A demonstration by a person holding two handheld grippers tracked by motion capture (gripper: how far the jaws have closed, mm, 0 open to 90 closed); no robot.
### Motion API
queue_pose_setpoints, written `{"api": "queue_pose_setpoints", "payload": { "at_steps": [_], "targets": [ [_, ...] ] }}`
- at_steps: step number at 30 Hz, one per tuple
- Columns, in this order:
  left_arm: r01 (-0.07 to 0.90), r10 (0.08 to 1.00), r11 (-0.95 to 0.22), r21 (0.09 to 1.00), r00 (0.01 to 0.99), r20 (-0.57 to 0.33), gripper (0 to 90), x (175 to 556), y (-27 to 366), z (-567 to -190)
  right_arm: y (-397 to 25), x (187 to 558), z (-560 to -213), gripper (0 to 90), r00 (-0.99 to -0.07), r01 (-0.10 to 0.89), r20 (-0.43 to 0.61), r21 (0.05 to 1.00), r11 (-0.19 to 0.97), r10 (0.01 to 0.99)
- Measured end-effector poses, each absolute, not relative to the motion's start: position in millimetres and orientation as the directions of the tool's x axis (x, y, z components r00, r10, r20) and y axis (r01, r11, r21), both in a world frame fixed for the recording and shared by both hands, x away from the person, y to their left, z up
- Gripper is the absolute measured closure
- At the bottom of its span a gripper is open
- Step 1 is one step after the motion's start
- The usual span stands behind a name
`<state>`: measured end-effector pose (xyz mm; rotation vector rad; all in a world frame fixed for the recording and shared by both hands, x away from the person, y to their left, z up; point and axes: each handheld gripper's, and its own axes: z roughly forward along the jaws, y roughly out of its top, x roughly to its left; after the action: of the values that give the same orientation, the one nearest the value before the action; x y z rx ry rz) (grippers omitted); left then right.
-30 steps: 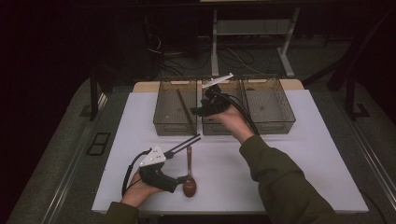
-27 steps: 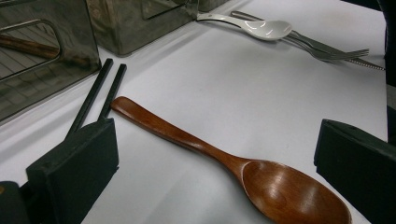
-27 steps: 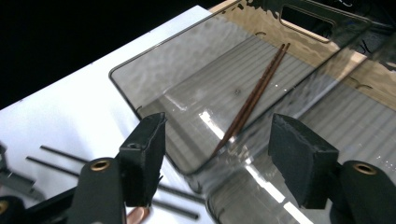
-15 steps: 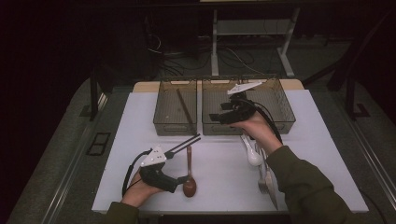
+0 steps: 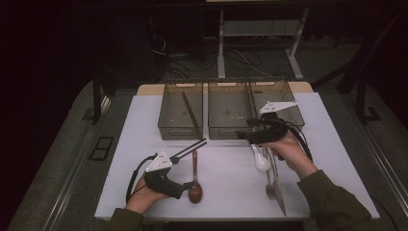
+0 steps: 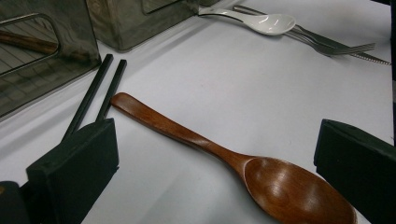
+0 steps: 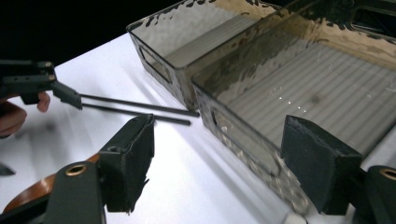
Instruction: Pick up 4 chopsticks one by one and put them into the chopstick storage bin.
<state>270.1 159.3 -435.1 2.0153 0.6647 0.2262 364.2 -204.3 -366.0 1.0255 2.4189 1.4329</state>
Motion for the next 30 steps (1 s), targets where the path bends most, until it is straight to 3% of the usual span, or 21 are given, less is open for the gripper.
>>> {"api": "queue_pose_setpoints", "payload": {
  "at_steps": [30],
  "targets": [
    [0.36, 0.548, -0.383, 0.85, 0.83, -0.105, 0.0, 268.8, 160.9, -433.6, -282.6, 288.4, -417.5, 24.1, -0.704, 0.497, 0.223, 0.833, 0.244, 0.674]
  ]
}}
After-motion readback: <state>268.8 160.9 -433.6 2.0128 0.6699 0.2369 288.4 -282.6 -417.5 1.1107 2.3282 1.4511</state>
